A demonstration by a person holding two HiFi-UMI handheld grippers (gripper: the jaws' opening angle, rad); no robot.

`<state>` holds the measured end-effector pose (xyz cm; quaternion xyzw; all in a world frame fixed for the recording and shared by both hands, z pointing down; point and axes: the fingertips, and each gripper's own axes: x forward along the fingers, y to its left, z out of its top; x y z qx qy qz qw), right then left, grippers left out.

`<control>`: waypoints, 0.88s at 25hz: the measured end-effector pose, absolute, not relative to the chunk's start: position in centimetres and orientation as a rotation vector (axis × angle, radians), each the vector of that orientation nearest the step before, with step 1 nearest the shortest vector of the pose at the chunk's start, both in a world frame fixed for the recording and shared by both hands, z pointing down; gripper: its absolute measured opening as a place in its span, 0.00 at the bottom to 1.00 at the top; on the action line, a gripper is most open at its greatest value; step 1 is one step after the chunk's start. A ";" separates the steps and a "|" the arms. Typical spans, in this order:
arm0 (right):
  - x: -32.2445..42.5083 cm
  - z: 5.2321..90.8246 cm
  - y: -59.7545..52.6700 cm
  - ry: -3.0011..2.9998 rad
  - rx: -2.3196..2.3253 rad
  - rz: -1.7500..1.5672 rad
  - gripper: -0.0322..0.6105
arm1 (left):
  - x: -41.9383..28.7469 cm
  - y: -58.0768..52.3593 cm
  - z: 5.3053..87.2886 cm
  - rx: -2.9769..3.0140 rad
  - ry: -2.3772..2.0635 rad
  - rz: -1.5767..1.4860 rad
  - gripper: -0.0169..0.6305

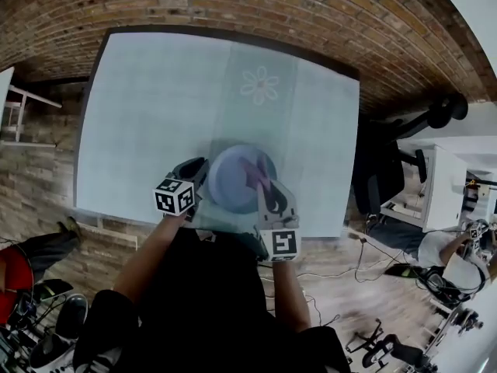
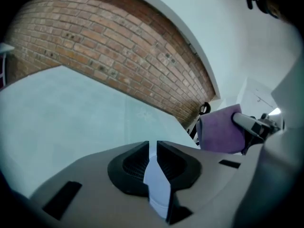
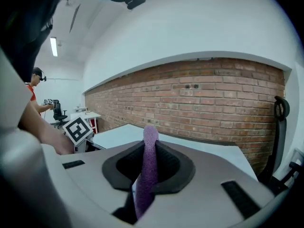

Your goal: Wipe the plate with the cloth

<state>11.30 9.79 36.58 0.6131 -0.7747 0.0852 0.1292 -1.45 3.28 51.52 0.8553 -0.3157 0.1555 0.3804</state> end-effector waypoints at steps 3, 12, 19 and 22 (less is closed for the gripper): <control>11.1 35.4 10.7 -2.243 1.815 0.265 0.14 | -1.7 3.7 46.7 2.329 -0.769 0.329 0.11; 10.0 34.5 12.6 -2.268 2.006 0.421 0.14 | -3.4 6.8 37.1 2.644 -0.835 0.268 0.10; 9.1 34.2 12.8 -2.269 2.022 0.432 0.14 | -2.8 6.9 35.2 2.747 -0.835 0.223 0.10; 8.6 34.1 12.5 -2.272 1.989 0.399 0.14 | -2.9 6.6 35.1 2.753 -0.832 0.218 0.10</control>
